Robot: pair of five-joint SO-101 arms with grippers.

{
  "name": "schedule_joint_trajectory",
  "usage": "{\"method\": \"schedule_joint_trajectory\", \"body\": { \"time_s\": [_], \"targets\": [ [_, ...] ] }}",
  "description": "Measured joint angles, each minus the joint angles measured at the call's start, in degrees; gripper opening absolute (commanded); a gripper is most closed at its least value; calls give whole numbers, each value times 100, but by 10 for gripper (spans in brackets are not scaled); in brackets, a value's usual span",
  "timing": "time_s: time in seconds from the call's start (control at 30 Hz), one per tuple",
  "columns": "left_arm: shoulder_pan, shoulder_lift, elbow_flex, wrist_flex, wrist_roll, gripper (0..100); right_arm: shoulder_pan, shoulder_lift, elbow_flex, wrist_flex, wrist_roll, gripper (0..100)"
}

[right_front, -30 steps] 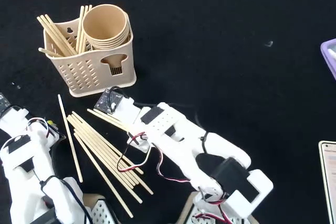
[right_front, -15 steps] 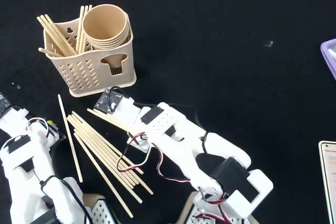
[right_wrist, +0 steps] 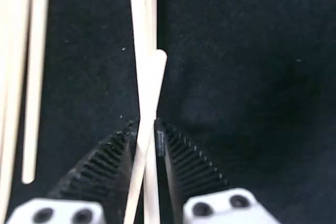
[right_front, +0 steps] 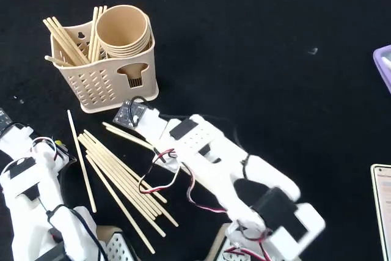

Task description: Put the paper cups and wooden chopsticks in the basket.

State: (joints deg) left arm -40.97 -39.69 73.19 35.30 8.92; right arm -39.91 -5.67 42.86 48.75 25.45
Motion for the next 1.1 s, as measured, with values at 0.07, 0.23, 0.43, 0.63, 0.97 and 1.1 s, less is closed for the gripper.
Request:
{"method": "schedule_joint_trajectory", "body": {
  "time_s": [0.07,0.23,0.43,0.63,0.97,1.1],
  "targets": [
    [0,0,0,0,0,216,0,-255,0,62,9,11],
    [0,0,0,0,0,216,-9,-501,167,-53,18,18],
    [0,0,0,0,0,216,-9,-334,185,-167,18,158],
    [0,0,0,0,0,216,-9,-290,185,-167,-149,165],
    [0,0,0,0,0,216,-9,-123,185,-484,-176,165],
    [0,0,0,0,0,216,-9,211,185,-633,-176,164]
  ]
}}
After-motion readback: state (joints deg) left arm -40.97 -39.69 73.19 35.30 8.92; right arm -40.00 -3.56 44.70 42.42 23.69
